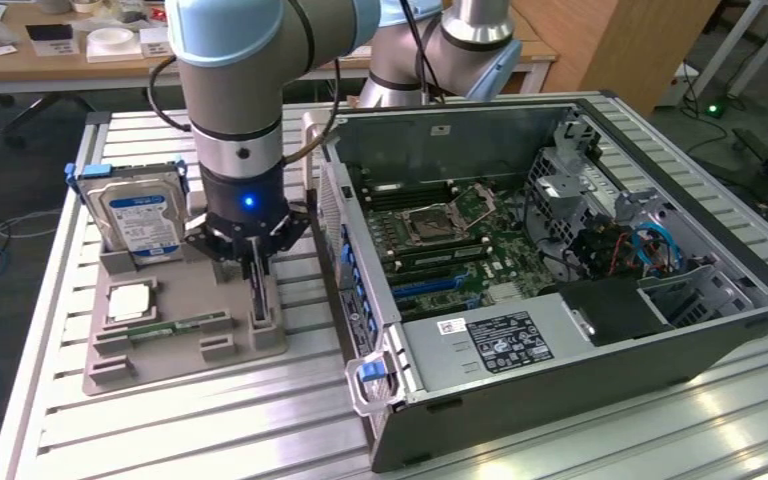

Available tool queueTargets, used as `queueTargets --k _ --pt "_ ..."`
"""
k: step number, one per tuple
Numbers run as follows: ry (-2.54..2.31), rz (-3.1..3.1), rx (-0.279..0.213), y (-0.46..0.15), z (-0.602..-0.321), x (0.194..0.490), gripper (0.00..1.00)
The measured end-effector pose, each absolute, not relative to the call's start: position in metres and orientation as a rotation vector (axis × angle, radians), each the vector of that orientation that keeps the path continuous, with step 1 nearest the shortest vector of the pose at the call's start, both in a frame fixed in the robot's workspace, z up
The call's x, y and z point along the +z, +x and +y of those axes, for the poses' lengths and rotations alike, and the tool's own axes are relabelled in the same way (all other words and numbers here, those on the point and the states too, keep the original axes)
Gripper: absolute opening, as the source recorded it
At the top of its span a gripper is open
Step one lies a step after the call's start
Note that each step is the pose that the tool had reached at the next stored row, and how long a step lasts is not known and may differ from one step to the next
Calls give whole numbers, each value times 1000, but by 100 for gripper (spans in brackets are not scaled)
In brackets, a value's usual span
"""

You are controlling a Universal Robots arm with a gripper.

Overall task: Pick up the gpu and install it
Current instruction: 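Pick up the gpu and move the gpu toward the slot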

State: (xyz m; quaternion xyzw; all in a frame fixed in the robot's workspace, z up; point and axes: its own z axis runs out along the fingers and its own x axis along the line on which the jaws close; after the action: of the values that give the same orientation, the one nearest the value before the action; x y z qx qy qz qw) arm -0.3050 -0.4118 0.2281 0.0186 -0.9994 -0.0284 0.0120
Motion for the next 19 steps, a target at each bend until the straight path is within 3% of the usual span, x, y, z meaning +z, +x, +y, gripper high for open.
queueTargets --k 19 --pt "58 -3112 -123 -305 -412 290 28"
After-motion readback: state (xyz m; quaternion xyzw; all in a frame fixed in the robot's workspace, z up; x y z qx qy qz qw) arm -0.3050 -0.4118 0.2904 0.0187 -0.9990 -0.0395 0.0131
